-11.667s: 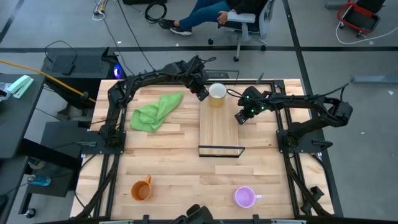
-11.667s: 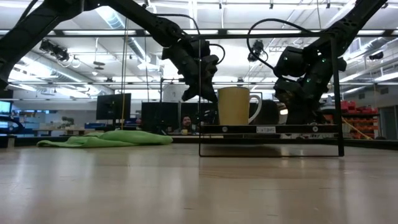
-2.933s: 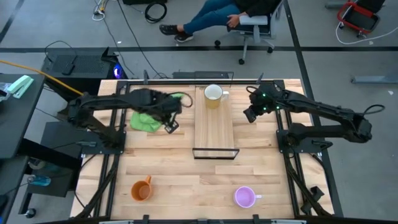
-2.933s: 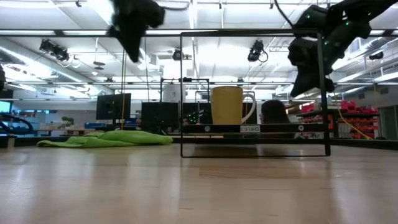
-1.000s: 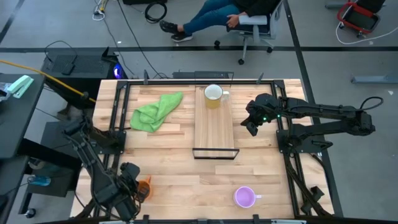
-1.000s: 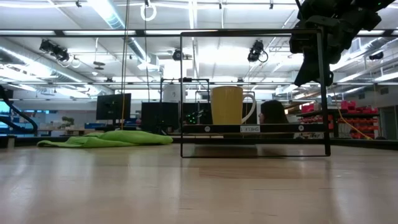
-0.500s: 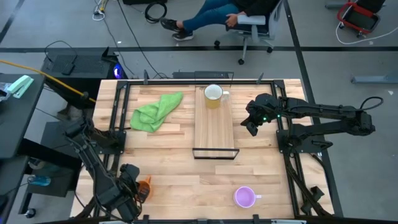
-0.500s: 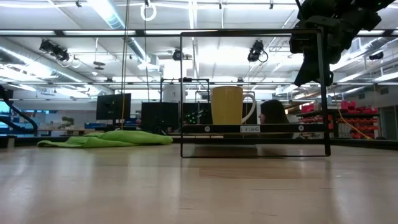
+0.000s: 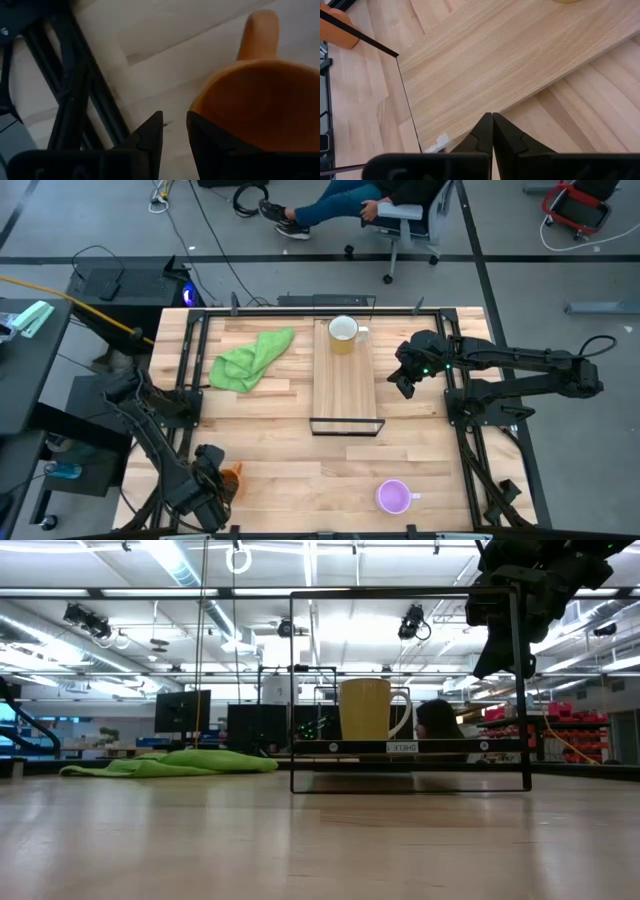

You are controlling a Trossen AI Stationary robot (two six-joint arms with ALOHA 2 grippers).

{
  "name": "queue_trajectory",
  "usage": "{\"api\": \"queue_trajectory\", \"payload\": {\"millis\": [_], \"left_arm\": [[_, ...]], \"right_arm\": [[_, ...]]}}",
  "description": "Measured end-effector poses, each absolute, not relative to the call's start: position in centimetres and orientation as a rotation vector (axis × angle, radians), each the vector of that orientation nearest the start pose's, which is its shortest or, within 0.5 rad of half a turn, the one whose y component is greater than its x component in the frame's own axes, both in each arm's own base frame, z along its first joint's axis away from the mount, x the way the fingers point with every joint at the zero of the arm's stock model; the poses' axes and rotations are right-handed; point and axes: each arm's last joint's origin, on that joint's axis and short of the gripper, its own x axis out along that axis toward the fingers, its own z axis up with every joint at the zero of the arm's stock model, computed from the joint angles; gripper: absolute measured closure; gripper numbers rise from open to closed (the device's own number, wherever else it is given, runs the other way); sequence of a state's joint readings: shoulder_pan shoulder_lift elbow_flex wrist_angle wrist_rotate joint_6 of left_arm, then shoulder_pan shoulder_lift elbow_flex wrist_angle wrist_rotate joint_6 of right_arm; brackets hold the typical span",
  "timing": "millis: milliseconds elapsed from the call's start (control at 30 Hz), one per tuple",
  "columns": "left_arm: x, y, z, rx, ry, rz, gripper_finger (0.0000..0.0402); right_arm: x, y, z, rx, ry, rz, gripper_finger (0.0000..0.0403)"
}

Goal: Stack small to large cups/mugs on shelf
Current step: Put the orange mug on the shelf

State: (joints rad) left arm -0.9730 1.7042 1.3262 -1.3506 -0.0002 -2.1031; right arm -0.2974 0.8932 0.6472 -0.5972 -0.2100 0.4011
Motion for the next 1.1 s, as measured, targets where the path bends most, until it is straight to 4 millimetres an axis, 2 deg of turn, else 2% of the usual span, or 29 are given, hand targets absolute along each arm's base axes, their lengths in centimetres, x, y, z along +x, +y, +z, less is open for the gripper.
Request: {"api": "queue_trajectory", "payload": {"millis": [167,467,800,1100], "left_arm": [[16.4,-23.9,24.0,-0.788,1.386,0.958,0.0304],[16.2,-23.6,25.4,-0.871,1.279,0.89,0.0305],[16.0,-23.4,22.3,-0.899,1.301,0.883,0.0303],[15.8,-23.3,21.6,-0.9,1.332,0.89,0.0315]], "right_arm": [[16.5,-4.4,23.6,0.59,0.795,-0.247,0.0391],[16.5,-4.4,23.6,0.59,0.795,-0.247,0.0391],[16.5,-4.4,23.6,0.591,0.795,-0.247,0.0391],[16.5,-4.4,23.6,0.597,0.794,-0.25,0.0391]]}}
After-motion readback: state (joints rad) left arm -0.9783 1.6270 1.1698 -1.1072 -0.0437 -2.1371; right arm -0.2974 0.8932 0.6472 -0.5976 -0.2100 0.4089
